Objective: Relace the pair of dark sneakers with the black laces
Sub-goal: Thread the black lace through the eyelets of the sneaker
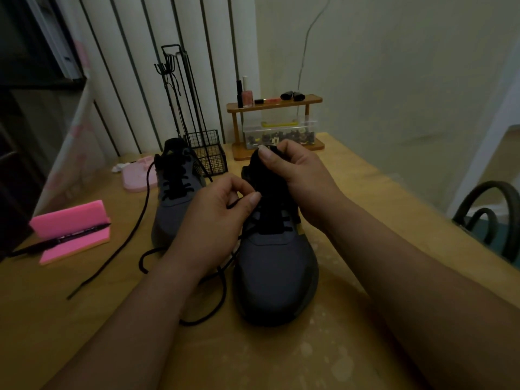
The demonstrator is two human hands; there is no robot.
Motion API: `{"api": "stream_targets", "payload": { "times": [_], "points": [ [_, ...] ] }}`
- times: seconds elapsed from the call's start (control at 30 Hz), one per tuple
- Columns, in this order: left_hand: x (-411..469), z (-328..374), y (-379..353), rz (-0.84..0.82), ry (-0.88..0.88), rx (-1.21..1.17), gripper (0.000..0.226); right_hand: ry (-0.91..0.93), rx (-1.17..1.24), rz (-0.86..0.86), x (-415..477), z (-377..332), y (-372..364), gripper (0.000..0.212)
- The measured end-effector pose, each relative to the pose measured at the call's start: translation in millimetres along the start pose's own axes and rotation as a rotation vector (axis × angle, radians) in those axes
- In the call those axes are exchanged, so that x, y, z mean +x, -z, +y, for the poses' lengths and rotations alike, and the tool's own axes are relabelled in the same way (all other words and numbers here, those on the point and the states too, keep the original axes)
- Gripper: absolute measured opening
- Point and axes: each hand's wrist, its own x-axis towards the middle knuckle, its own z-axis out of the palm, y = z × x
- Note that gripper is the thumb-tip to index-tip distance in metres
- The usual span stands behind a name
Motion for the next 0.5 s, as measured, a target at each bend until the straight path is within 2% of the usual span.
{"api": "stream_targets", "payload": {
  "times": [0.3, 0.5],
  "points": [
    [-2.0, 2.0, -5.9, -0.001, 0.032, -0.11, 0.009, 0.013, -0.053, 0.019, 1.0, 2.3, 0.0, 0.024],
    [-4.2, 2.6, 3.8, -0.037, 0.056, -0.056, 0.007, 0.012, -0.054, 0.024, 1.0, 3.0, -0.2, 0.021]
  ]
}}
